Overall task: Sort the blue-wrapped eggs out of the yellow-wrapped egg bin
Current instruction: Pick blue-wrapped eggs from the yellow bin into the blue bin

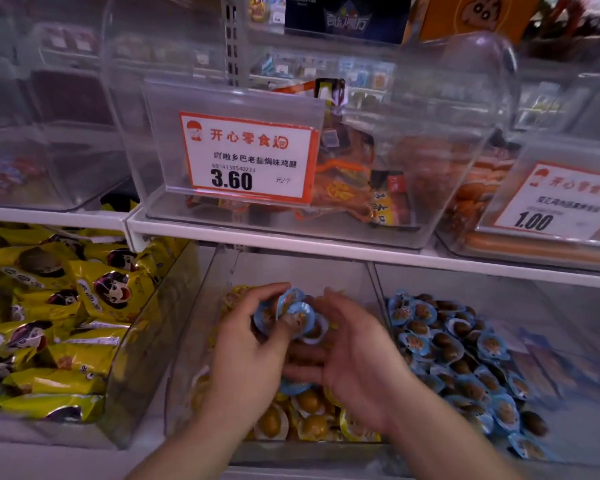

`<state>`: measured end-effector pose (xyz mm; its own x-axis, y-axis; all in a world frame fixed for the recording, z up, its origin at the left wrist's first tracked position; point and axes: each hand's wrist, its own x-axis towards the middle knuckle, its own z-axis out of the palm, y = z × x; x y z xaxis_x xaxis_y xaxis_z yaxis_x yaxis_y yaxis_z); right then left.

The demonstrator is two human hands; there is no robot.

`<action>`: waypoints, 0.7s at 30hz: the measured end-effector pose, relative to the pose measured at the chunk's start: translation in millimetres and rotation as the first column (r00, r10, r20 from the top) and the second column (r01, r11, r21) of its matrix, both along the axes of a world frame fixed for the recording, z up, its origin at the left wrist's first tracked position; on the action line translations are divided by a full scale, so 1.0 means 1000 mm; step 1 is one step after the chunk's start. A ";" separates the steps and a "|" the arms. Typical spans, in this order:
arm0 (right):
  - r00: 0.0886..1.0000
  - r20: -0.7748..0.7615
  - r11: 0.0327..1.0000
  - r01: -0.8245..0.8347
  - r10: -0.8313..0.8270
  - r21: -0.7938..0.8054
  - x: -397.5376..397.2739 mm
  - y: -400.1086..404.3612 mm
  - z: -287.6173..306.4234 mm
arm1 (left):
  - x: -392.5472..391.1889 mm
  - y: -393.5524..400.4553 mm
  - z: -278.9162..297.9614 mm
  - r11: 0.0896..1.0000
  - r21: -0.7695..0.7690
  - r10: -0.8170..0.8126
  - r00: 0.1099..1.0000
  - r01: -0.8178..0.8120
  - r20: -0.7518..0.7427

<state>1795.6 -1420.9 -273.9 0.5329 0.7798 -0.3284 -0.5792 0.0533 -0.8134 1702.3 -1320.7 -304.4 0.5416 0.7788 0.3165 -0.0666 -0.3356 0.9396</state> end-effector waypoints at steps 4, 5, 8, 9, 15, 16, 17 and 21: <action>0.965 -0.253 0.986 0.099 -0.063 0.132 -0.009 -0.001 0.006 | 0.011 -0.021 0.001 0.834 0.517 -0.103 0.975 0.191 -0.194; 0.965 -0.243 0.983 0.136 -0.103 0.122 -0.006 -0.003 0.007 | 0.014 -0.024 0.001 0.783 0.575 -0.115 0.964 0.237 -0.241; 0.980 -0.152 0.980 0.146 -0.125 0.137 0.004 -0.016 0.008 | 0.018 -0.031 -0.002 0.727 0.594 -0.230 0.937 0.346 -0.265; 0.988 -0.097 0.980 0.134 -0.121 0.144 0.007 -0.021 0.007 | 0.017 -0.032 -0.001 0.762 0.513 -0.331 0.919 0.395 -0.214; 0.944 0.263 0.979 0.183 -0.201 0.092 0.062 -0.064 0.004 | 0.010 0.014 0.006 0.955 0.005 -0.291 0.935 0.296 0.205; 0.896 0.388 0.973 0.230 -0.216 0.013 0.074 -0.070 0.004 | 0.009 0.026 0.001 0.972 0.060 -0.234 0.967 0.228 0.104; 0.841 0.498 0.958 0.280 -0.214 -0.062 0.085 -0.076 0.003 | 0.007 0.036 -0.005 0.970 0.132 -0.201 0.979 0.202 -0.025; 0.811 0.539 0.838 0.445 -0.227 -0.317 0.127 -0.098 -0.011 | 0.000 0.049 -0.022 0.922 0.243 -0.198 0.906 0.302 -0.375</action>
<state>1922.4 -1519.3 -284.7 0.9038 0.3691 -0.2164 -0.1378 -0.2277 -0.9639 1702.4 -1271.5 -326.4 0.8200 0.5050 0.2695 0.1178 -0.6096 0.7839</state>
